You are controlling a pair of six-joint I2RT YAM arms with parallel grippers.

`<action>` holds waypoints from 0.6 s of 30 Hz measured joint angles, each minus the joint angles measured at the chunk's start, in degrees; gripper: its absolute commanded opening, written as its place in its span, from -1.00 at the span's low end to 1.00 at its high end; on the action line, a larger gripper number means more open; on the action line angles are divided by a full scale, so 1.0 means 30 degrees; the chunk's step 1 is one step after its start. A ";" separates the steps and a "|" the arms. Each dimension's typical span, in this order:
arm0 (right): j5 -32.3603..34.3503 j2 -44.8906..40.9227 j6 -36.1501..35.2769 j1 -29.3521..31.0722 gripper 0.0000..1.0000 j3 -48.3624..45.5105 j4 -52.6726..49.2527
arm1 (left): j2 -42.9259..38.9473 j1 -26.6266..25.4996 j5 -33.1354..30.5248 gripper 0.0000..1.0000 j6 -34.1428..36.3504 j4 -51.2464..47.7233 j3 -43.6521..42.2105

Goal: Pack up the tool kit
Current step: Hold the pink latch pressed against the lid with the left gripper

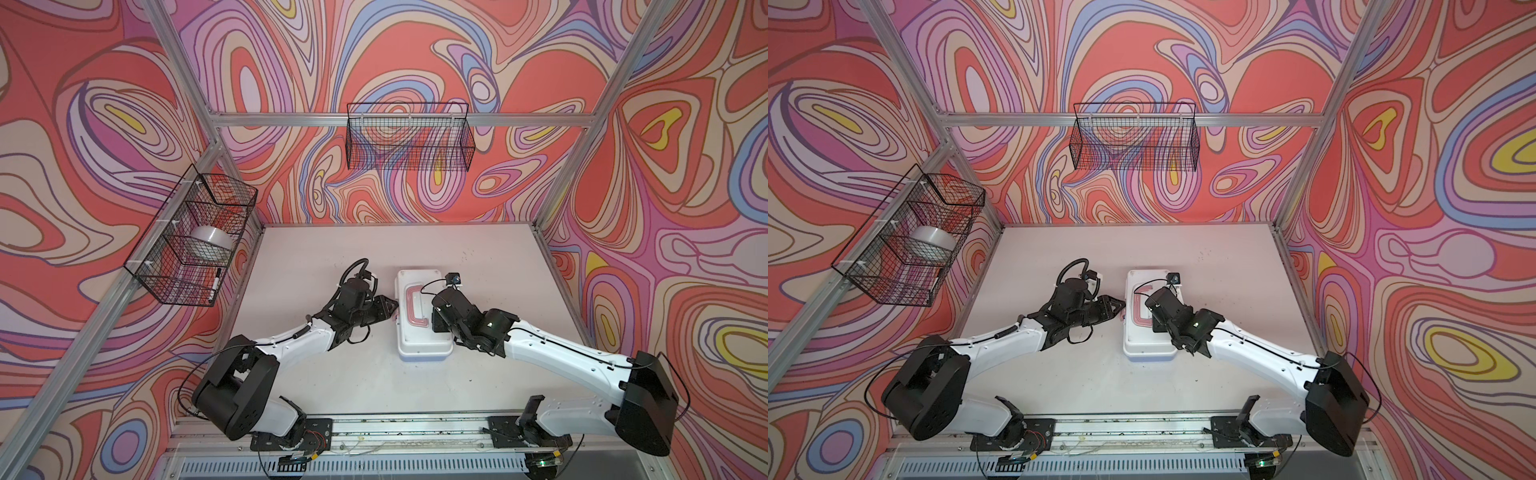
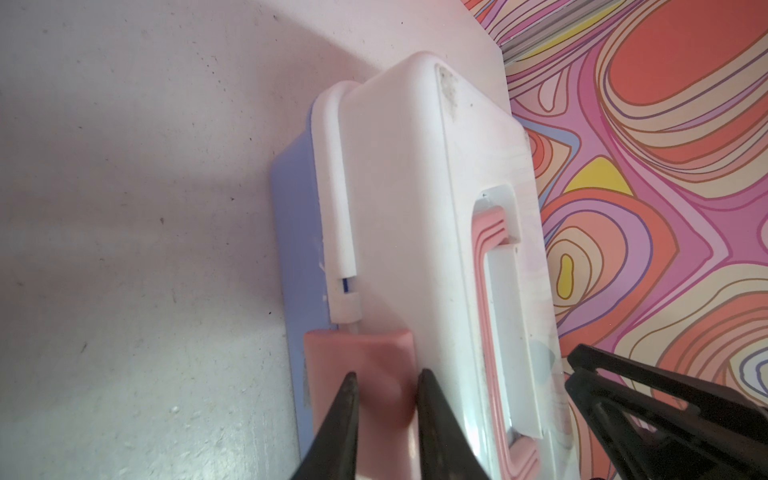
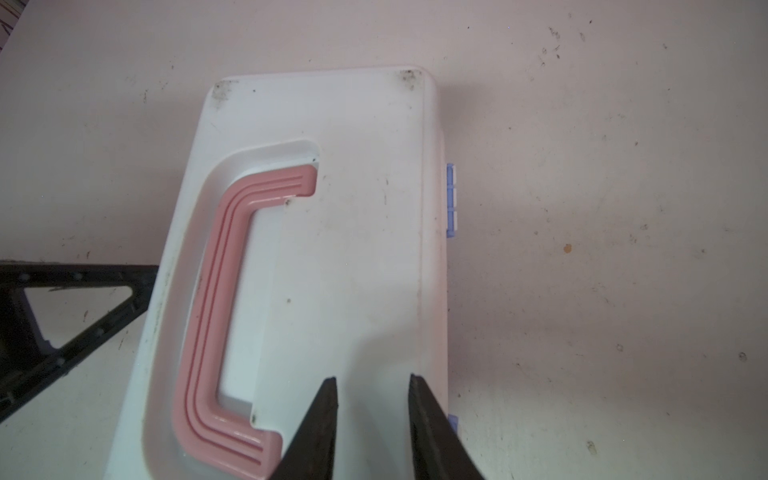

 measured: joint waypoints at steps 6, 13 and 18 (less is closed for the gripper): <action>0.0007 0.0000 -0.0073 0.0000 -0.38 0.0000 -0.0022 | 0.0000 -0.0007 0.0015 -0.52 -0.0124 0.0044 -0.0007; 0.0007 0.0000 -0.0073 0.0000 -0.38 0.0000 -0.0036 | 0.0095 0.0000 0.0007 -0.55 -0.0219 0.0466 -0.0117; 0.0007 0.0000 -0.0073 0.0000 -0.38 0.0000 -0.0036 | 0.0270 -0.0109 0.0146 -0.55 -0.0321 0.0823 -0.0131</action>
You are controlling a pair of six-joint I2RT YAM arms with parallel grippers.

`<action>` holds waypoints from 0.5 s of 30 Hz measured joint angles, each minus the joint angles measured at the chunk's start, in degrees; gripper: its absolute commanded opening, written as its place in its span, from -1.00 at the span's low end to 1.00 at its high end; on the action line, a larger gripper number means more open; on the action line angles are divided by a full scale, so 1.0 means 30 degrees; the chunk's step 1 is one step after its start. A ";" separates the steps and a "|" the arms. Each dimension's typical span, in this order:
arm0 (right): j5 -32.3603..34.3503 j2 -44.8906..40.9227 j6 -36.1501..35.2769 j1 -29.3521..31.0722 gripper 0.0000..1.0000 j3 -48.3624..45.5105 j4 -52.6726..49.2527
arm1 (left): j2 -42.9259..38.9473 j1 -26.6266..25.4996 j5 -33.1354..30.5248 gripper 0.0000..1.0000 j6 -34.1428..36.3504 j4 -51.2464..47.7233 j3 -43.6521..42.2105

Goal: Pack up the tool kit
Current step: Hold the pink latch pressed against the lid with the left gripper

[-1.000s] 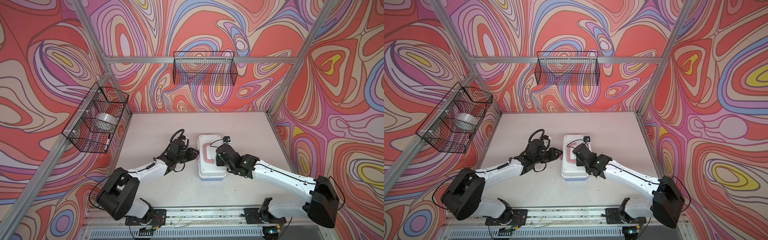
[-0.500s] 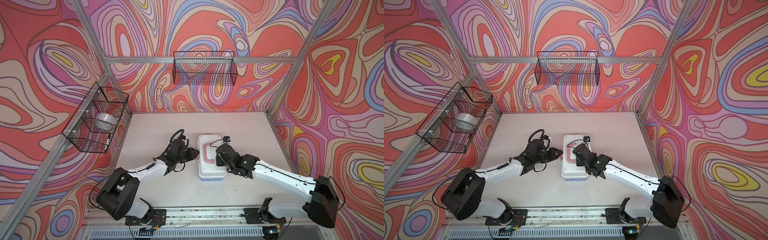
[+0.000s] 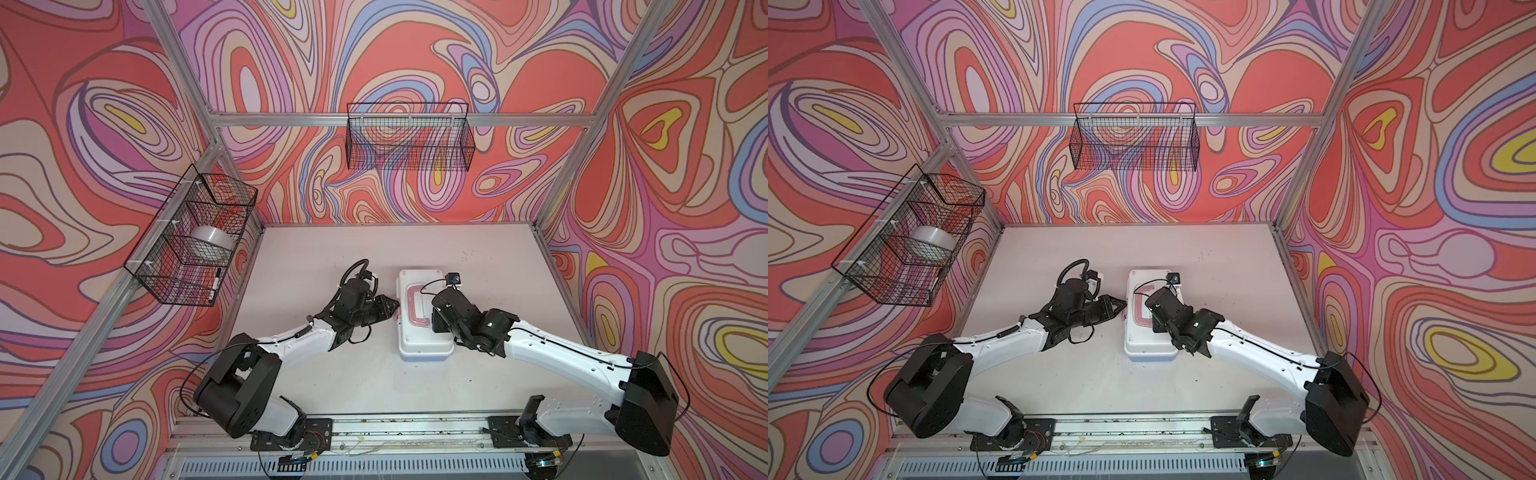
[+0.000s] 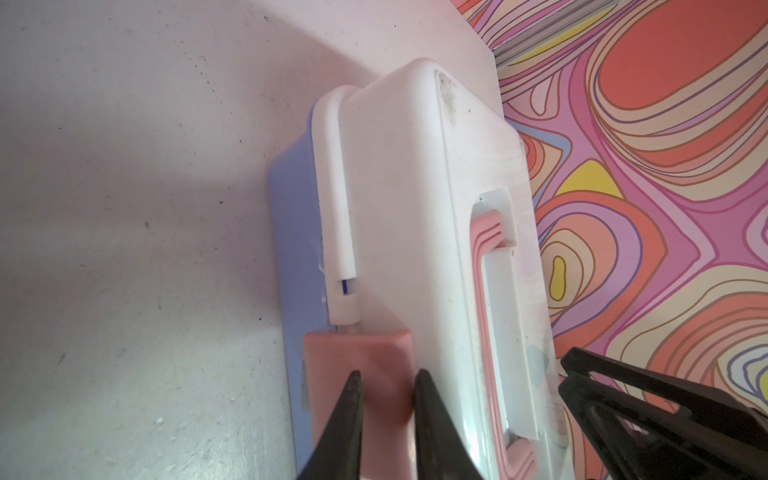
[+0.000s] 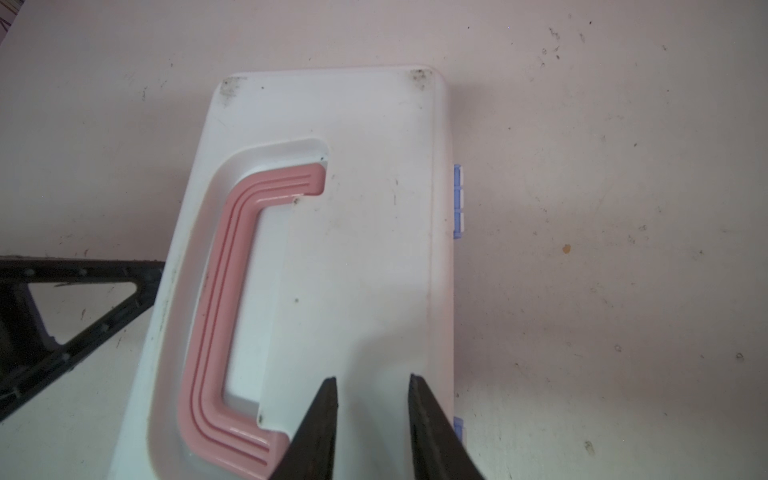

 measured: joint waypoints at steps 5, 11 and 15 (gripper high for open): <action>0.0000 0.0000 0.0000 0.0000 -0.38 0.0000 0.0000 | 0.0007 -0.0007 0.0007 -0.53 0.0000 -0.0007 0.0000; 0.0000 0.0022 0.0000 0.0000 -0.39 0.0000 0.0000 | 0.0007 -0.0022 -0.0007 -0.51 0.0007 -0.0036 0.0000; 0.0000 0.0051 0.0007 0.0000 -0.39 0.0000 0.0007 | 0.0007 -0.0022 0.0000 -0.53 0.0015 -0.0044 0.0000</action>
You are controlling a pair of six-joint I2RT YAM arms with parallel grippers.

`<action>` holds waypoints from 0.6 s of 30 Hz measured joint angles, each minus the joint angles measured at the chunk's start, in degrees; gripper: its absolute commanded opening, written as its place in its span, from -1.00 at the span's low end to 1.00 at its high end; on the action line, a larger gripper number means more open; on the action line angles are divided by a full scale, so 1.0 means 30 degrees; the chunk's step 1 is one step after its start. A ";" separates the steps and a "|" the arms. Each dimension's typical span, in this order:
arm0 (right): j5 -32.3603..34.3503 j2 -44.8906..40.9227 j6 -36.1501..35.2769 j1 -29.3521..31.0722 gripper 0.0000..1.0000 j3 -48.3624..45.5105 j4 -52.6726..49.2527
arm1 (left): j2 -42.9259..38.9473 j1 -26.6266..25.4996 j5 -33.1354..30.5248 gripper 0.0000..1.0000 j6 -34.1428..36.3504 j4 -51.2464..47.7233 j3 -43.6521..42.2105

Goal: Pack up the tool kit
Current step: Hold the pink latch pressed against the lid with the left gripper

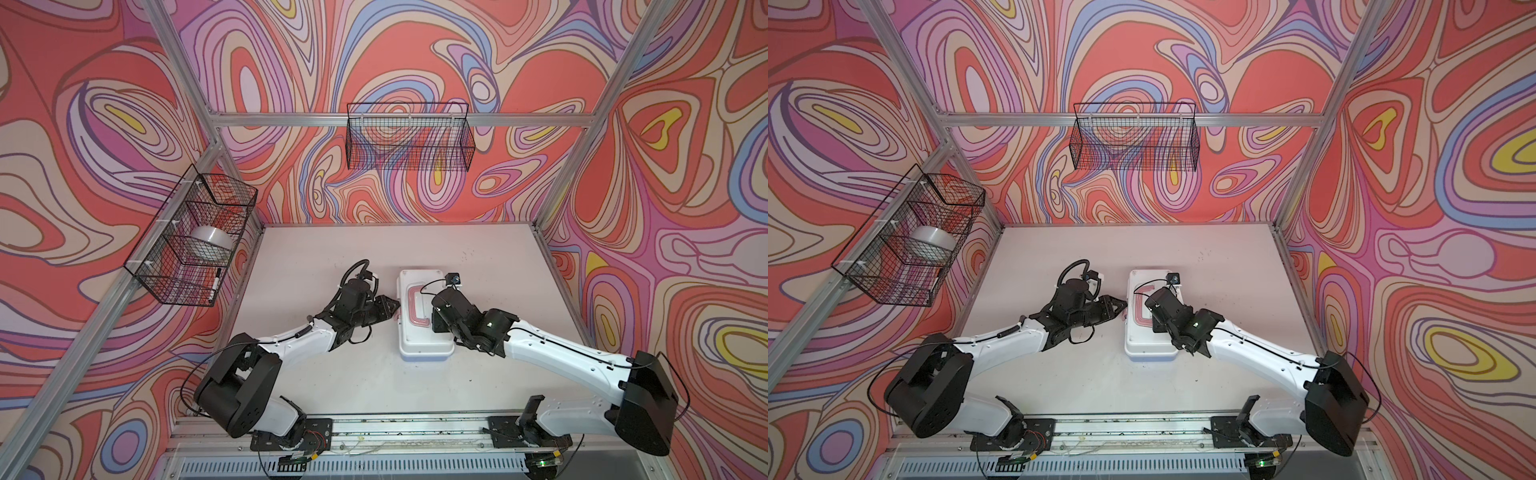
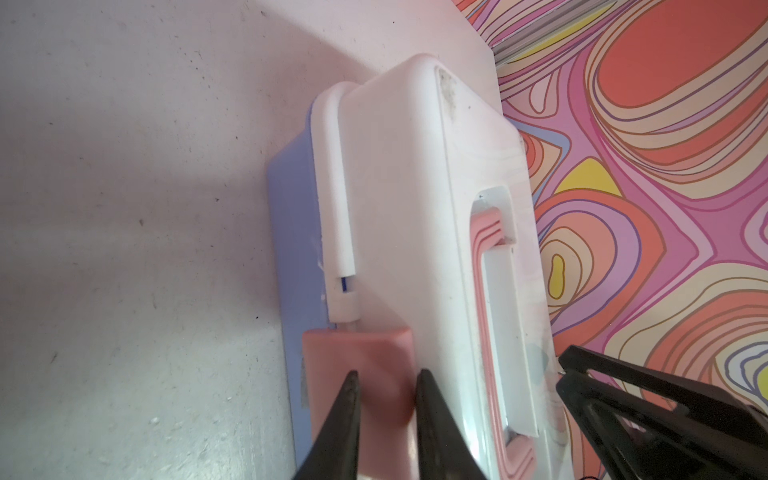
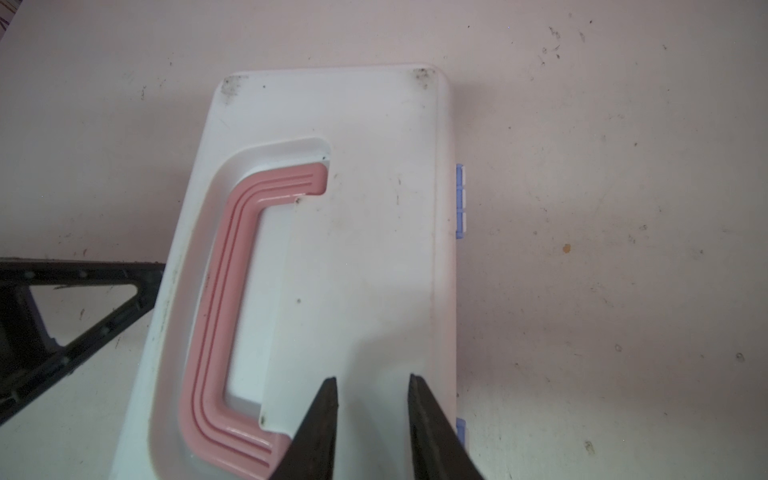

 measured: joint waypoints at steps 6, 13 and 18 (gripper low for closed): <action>0.0000 0.0007 0.0000 0.0000 -0.39 0.0000 0.0000 | 0.0000 0.0000 -0.0007 -0.52 0.0073 -0.0007 0.0000; 0.0000 0.0007 0.0000 0.0000 -0.39 0.0000 0.0036 | -0.0240 -0.0109 -0.0051 -0.50 0.0211 -0.0299 0.0000; -0.0022 0.0131 0.0000 0.0000 -0.39 0.0000 0.0066 | -0.0619 -0.0146 -0.0066 -0.52 0.0291 -0.0415 0.0000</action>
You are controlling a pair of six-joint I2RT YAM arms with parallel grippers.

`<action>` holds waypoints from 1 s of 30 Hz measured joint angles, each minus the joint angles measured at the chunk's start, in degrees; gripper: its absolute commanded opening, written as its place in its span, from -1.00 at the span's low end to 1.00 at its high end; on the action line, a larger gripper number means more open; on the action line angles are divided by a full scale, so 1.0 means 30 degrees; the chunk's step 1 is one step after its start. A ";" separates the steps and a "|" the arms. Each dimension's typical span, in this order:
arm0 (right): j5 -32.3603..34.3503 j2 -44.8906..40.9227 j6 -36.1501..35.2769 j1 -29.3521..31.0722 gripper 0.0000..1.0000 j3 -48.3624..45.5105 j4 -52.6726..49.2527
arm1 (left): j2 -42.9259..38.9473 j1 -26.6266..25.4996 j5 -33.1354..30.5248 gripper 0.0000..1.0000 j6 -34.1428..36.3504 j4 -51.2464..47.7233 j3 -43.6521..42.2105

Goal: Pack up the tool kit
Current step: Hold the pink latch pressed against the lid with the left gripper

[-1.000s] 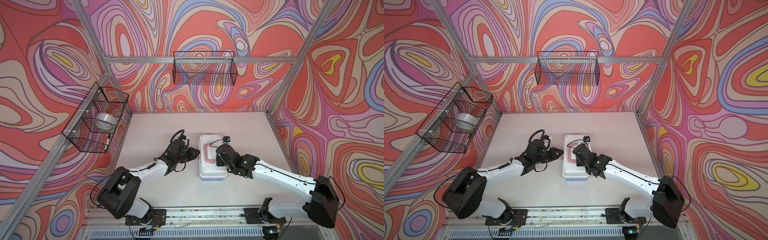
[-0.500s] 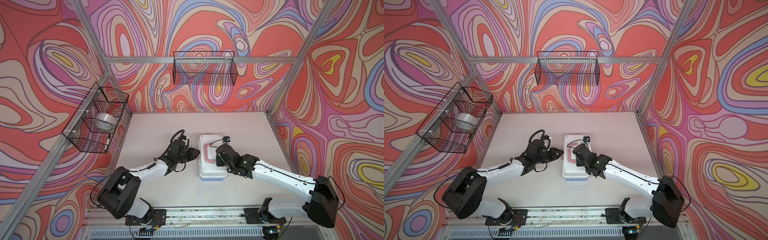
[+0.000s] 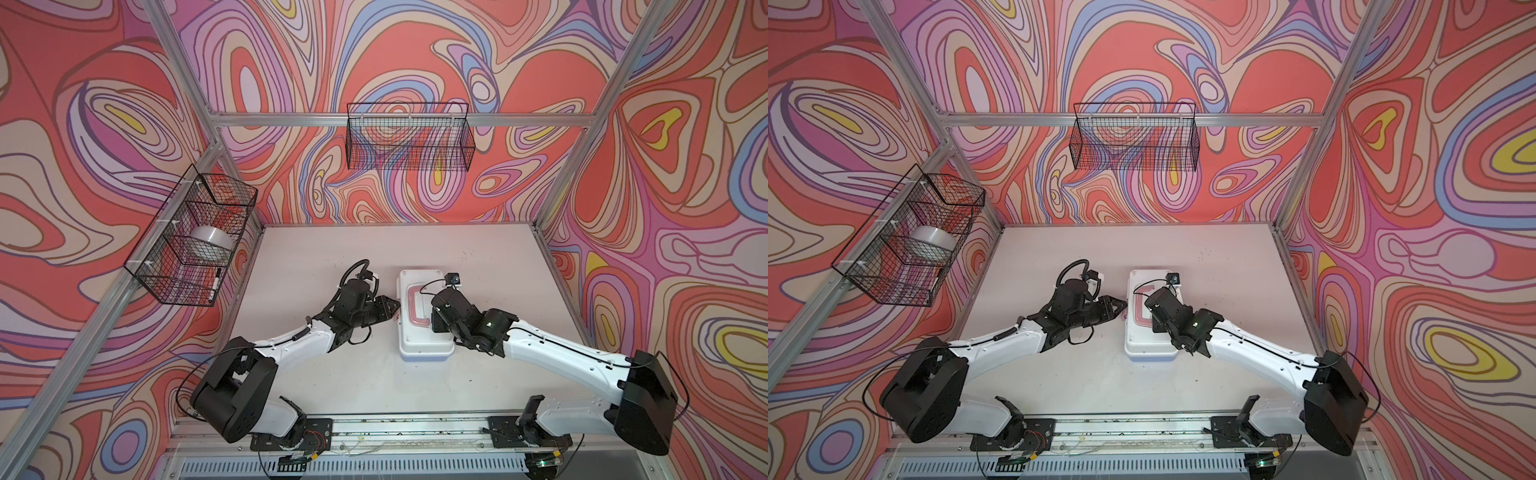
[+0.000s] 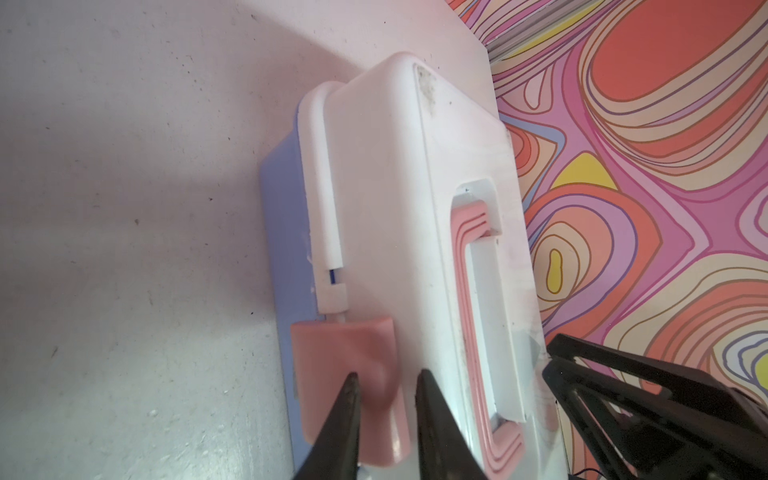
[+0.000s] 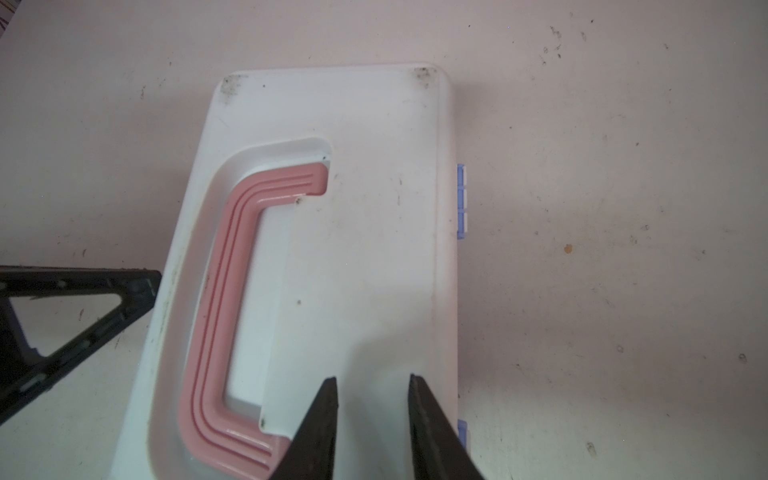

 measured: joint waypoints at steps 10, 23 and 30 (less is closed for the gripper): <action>-0.0051 0.0015 0.0007 0.0000 -0.39 0.0000 0.0000 | -0.0015 -0.0080 0.0044 -0.59 0.0000 0.0007 -0.0080; -0.0066 0.0015 0.0007 0.0000 -0.39 0.0000 0.0000 | 0.0007 -0.0080 -0.0015 -0.62 0.0095 0.0000 -0.0117; -0.0066 0.0015 0.0015 0.0000 -0.39 0.0000 0.0000 | 0.0058 -0.0131 -0.0168 -0.62 0.0364 -0.0015 -0.0117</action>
